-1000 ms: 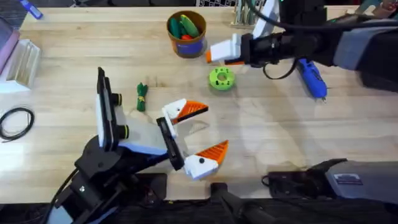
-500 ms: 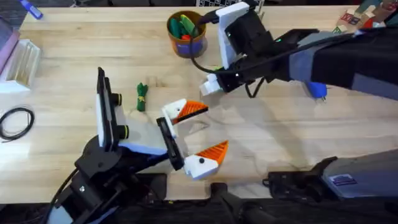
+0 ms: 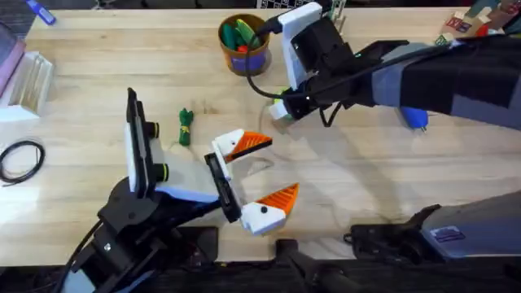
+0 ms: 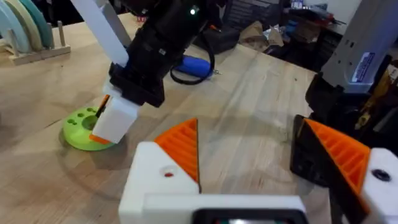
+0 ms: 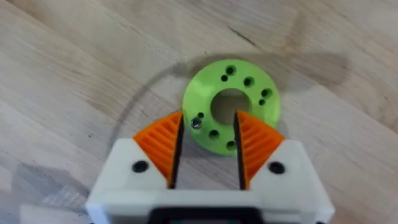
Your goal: Pick up the gripper from the table and insert it into the empty holder that is missing its gripper. Then pick up a screw, insert it into the mounting hole, and use the screwdriver to tighten it. Finally, clean up the table by picking up the vegetable and placing it into the bucket.
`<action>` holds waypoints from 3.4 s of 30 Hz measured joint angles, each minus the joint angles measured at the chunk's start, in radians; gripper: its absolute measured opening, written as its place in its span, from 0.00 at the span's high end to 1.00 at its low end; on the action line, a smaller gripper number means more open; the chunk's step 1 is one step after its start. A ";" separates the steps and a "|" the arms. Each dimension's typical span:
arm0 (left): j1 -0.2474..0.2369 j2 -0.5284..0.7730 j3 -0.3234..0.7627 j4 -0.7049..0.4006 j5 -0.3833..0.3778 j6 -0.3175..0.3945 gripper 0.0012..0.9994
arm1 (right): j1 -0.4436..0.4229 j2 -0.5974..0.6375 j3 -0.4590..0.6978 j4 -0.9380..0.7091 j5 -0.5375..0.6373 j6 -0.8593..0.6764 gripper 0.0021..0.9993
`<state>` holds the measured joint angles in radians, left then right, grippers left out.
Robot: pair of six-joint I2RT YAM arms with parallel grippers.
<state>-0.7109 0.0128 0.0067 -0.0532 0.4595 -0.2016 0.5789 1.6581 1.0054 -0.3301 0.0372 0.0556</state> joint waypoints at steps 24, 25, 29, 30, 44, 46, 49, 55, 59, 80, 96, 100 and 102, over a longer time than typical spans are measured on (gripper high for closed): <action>0.000 0.000 0.000 0.000 0.000 0.000 0.01 | 0.014 0.003 0.000 -0.003 0.003 -0.086 0.99; 0.000 0.000 0.000 0.000 0.000 0.000 0.01 | 0.014 0.003 0.000 -0.004 0.003 -0.089 0.99; 0.000 0.000 0.000 0.000 0.000 0.000 0.01 | 0.014 0.002 0.004 -0.020 0.004 -0.109 0.99; 0.000 0.000 0.000 0.000 0.000 0.000 0.01 | 0.014 0.001 0.010 -0.038 0.008 -0.113 0.99; 0.000 0.000 0.000 0.000 0.000 0.003 0.01 | 0.020 -0.103 0.288 -0.455 0.053 -0.180 0.99; 0.000 0.000 0.000 0.000 0.000 0.003 0.01 | 0.025 -0.103 0.349 -0.528 0.054 -0.185 0.99; 0.000 0.000 0.000 0.000 0.000 0.003 0.01 | 0.047 -0.103 0.452 -0.629 0.055 -0.191 0.99; 0.000 0.000 0.000 0.000 0.000 0.003 0.01 | 0.140 -0.103 0.629 -0.746 0.056 -0.218 0.99; 0.000 0.000 0.000 0.000 -0.001 0.003 0.01 | 0.206 -0.103 0.676 -0.775 0.055 -0.225 0.99; 0.000 0.000 0.000 0.000 -0.011 0.003 0.01 | 0.341 -0.106 0.680 -0.806 -0.065 -0.221 0.99; 0.000 0.000 0.000 0.000 -0.011 0.007 0.01 | 0.368 -0.098 0.681 -0.805 -0.263 -0.220 0.99; 0.000 0.000 0.000 0.000 -0.011 0.027 0.01 | 0.369 -0.072 0.681 -0.805 -0.271 -0.219 1.00; 0.000 0.000 0.000 0.000 -0.011 0.036 0.01 | 0.369 -0.063 0.681 -0.805 -0.271 -0.219 1.00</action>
<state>-0.7109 0.0128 0.0067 -0.0536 0.4480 -0.1654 0.9478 1.5955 1.6859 -1.1349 -0.2340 -0.1638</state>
